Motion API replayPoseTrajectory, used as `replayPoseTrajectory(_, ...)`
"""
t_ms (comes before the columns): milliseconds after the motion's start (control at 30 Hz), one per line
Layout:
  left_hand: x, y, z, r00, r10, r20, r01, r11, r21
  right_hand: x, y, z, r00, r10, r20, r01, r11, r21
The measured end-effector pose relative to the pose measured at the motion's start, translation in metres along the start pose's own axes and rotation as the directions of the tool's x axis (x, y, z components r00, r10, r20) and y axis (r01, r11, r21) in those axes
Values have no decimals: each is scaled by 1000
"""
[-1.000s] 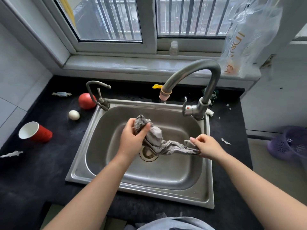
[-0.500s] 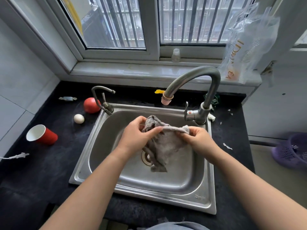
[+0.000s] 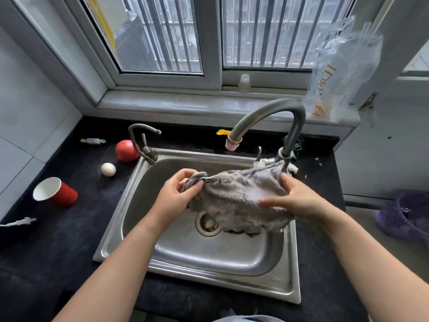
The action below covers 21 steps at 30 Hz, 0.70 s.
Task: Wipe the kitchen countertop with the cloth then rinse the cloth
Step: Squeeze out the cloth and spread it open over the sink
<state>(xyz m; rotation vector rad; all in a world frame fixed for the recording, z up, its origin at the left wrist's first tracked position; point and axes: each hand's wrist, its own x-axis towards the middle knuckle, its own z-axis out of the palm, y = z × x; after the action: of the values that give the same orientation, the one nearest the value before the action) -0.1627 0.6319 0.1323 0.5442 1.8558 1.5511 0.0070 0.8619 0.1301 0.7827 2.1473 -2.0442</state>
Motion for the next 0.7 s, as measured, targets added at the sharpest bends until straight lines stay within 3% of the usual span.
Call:
replayPoseTrajectory(33, 3, 1, 2, 1000, -10, 11, 10, 1000, 13, 2, 0, 3, 1000, -3, -25, 2, 999, -39)
replayPoseTrajectory(67, 5, 2, 2, 999, -23, 26, 24, 1000, -8, 5, 0, 6, 998, -24, -60, 26, 999, 32)
replayPoseTrajectory(133, 11, -2, -2, 996, -74, 53, 84, 974, -212, 9, 1, 6, 990, -1, -141, 51, 934, 355)
replayPoseTrajectory(200, 7, -21, 0, 975, -199, 97, 214, 959, -183, 13, 11, 6, 977, 182, -107, -89, 815, 572)
replayPoseTrajectory(267, -7, -45, 16, 919, -360, 162, 356, 933, 53, 9, 31, 17, 913, 407, 7, -361, 801, 478)
replayPoseTrajectory(333, -12, -67, 31, 915, -398, 71, 384, 910, 156, 9, 49, 26, 865, 499, -59, -460, 834, 304)
replayPoseTrajectory(433, -6, -68, 29, 952, -240, -191, 289, 910, 296, 6, 53, 22, 875, 432, -219, -442, 897, 5)
replayPoseTrajectory(500, -6, -61, 24, 963, -150, -224, 222, 912, 345, 5, 50, 13, 888, 344, -306, -424, 870, -252)
replayPoseTrajectory(567, -10, -54, 20, 965, -109, -239, 184, 930, 318, 1, 49, 7, 892, 207, -401, -401, 772, -493)
replayPoseTrajectory(633, -15, -48, 15, 962, -55, -266, 140, 939, 315, -6, 48, 4, 865, 110, -489, -389, 762, -517)
replayPoseTrajectory(700, -17, -47, 9, 952, -2, -305, 118, 925, 362, -9, 43, -2, 879, 42, -474, -279, 853, -442)
